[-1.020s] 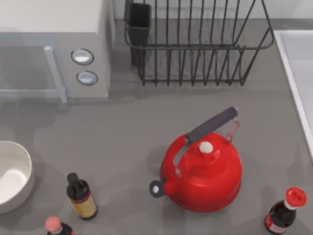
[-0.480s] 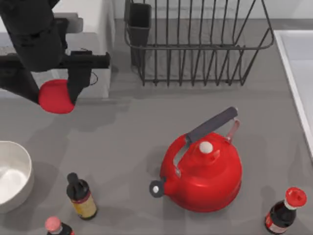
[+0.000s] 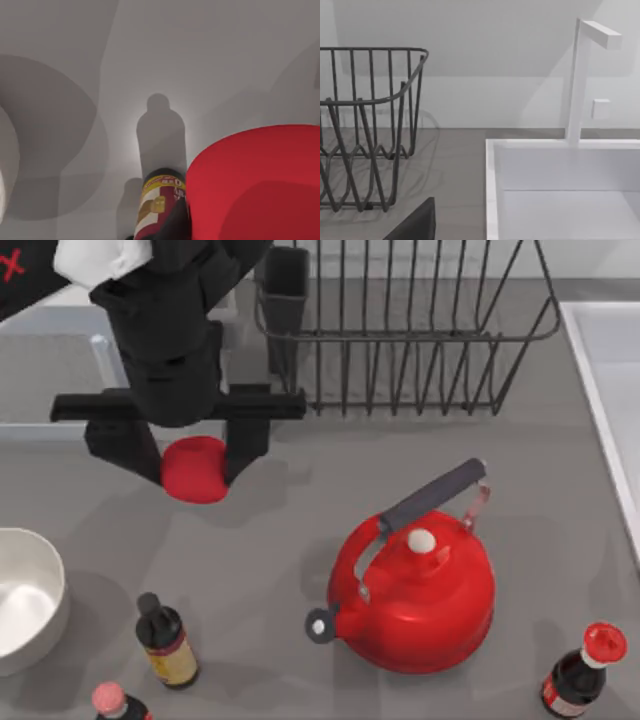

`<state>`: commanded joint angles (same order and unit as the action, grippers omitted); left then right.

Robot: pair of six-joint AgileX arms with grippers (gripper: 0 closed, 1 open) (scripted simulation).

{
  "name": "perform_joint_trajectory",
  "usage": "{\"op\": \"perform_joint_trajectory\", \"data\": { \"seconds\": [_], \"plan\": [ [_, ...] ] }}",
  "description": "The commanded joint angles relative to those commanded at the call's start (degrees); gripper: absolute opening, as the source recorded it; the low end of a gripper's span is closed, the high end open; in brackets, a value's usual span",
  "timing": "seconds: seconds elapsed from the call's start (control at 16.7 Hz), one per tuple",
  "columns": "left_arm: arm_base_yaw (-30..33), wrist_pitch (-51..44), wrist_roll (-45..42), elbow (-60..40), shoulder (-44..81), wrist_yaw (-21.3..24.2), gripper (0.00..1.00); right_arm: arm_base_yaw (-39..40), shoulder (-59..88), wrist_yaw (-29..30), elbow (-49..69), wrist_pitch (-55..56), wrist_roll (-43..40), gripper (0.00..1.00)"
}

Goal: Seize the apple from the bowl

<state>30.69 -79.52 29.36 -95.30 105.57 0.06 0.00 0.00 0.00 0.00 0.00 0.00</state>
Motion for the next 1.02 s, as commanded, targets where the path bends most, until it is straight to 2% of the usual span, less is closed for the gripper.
{"op": "perform_joint_trajectory", "data": {
  "seconds": [0.24,0.66,0.96,1.02],
  "plan": [
    [0.0,4.2,0.0,4.0,0.7,0.0,0.0,0.0,0.0,0.0,0.0,0.0,0.0,1.0],
    [0.0,23.0,-0.1,19.2,3.6,0.0,0.0,0.0,0.0,0.0,0.0,0.0,0.0,1.0],
    [0.0,24.3,-0.1,20.5,4.0,0.0,0.0,0.0,0.0,0.0,0.0,0.0,0.0,1.0],
    [0.0,24.3,-0.1,20.5,4.0,0.0,0.08,0.0,0.0,0.0,0.0,0.0,0.0,1.0]
  ]
}}
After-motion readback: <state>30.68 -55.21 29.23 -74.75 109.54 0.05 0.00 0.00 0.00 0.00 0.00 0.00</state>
